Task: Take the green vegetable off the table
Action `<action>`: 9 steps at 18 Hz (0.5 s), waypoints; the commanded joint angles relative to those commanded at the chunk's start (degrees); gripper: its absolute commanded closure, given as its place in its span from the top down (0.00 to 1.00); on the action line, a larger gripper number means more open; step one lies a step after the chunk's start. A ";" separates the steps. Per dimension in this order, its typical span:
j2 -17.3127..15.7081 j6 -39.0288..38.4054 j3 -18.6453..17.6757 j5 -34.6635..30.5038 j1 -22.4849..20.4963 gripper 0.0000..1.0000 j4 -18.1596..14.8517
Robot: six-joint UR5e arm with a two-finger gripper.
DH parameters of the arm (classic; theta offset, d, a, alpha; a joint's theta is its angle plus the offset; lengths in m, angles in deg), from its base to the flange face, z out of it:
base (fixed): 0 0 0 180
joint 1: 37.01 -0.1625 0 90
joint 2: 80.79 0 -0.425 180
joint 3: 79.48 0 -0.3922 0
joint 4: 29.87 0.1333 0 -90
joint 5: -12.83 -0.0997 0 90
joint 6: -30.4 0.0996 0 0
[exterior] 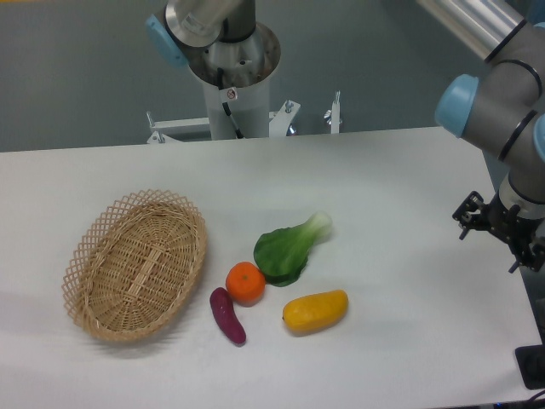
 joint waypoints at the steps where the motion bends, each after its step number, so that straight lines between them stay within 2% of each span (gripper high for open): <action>1: 0.00 0.00 0.00 0.00 0.00 1.00 0.00; 9: 0.00 -0.35 0.00 0.26 0.18 1.00 0.17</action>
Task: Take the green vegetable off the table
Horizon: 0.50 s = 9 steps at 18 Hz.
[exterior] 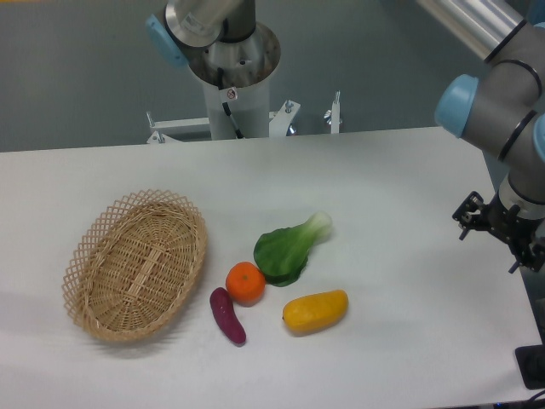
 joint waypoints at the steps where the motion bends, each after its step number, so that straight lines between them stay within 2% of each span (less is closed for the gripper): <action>1: 0.00 -0.09 -0.17 0.09 0.09 1.00 0.26; 5: -1.58 -0.18 -2.98 1.49 0.00 1.00 0.44; 8: -4.30 -0.27 -7.98 4.30 -0.18 1.00 1.05; 9: -5.26 -0.35 -10.09 4.39 -0.18 1.00 2.27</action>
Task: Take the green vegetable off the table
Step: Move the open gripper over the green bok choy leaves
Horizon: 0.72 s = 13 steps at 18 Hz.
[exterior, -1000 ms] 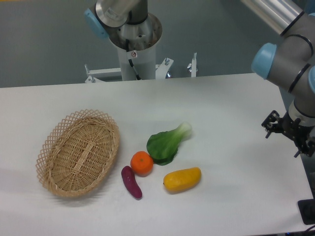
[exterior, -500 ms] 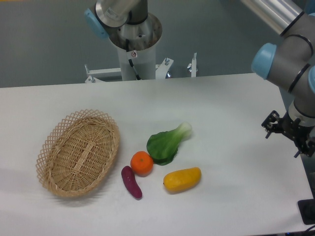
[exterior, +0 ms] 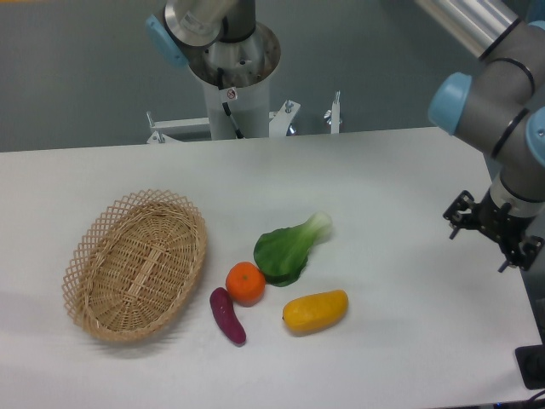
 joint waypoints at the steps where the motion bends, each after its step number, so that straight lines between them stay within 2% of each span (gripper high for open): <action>1: -0.79 -0.17 -2.11 0.00 0.00 1.00 1.75; 5: -4.92 -0.53 -11.25 0.00 0.70 1.00 6.94; 8: -7.65 -0.62 -18.02 0.00 2.63 1.00 9.15; 10: -8.18 -0.79 -20.84 -0.26 3.95 1.00 10.38; 13: -9.06 -4.12 -23.04 -0.96 6.76 1.00 10.56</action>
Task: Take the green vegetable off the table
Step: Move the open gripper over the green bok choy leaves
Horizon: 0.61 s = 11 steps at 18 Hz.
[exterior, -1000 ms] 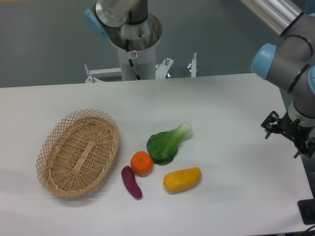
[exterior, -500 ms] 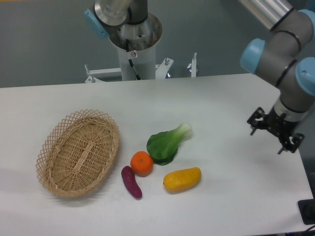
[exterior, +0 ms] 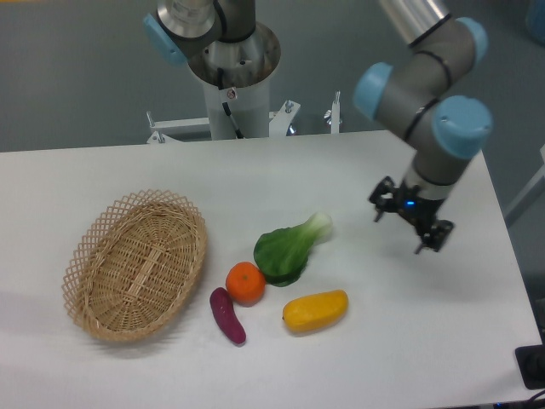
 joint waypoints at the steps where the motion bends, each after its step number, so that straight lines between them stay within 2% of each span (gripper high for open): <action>1: -0.18 -1.49 -0.36 -0.09 0.79 1.00 0.09; 4: -0.88 -4.14 -2.20 -0.09 3.25 1.00 0.09; 8: -2.81 -4.41 -6.85 0.00 4.31 1.00 0.44; 11: -3.17 -4.41 -9.14 0.09 4.58 1.00 2.72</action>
